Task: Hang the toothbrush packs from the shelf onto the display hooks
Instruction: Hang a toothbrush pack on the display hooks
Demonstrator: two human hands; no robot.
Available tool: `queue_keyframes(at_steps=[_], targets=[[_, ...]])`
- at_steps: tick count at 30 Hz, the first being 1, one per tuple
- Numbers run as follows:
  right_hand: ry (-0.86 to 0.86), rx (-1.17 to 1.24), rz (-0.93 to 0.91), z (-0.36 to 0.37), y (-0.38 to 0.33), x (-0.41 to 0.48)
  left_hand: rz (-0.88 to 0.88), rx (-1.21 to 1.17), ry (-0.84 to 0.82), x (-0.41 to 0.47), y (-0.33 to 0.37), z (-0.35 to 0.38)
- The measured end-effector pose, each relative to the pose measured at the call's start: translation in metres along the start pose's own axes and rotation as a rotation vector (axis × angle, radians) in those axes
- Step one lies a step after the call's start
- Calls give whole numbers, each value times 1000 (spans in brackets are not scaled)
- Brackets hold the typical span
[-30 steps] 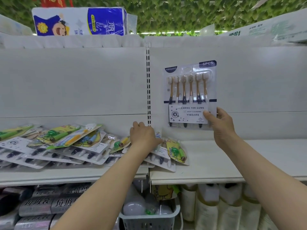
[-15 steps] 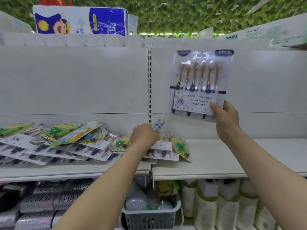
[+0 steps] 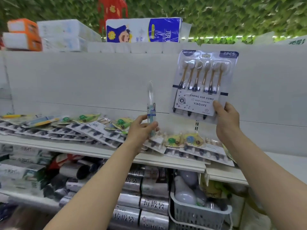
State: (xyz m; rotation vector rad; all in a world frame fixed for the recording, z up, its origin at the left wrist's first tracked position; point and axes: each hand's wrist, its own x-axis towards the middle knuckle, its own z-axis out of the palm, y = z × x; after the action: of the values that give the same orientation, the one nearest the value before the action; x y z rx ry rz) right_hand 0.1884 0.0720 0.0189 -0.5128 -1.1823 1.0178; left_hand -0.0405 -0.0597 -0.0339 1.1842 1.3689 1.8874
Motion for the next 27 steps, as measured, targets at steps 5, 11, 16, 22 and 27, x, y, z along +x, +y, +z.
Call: queue_keyframes(at_steps=[5, 11, 16, 22, 27], targets=[[-77, 52, 58, 96, 8, -53, -25, -12, 99, -27, 17, -117], [-145, 86, 127, 212, 15, -127, -23, 29, 203, -71, 46, -255], [-225, 119, 155, 302, 20, -187, -9, 38, 259, -108, 69, -352], [-308, 170, 220, 409, 31, -247, -20, 56, 350, -125, 82, -459], [-370, 196, 223, 494, 39, -276, 10, 57, 433, -121, 83, -537]])
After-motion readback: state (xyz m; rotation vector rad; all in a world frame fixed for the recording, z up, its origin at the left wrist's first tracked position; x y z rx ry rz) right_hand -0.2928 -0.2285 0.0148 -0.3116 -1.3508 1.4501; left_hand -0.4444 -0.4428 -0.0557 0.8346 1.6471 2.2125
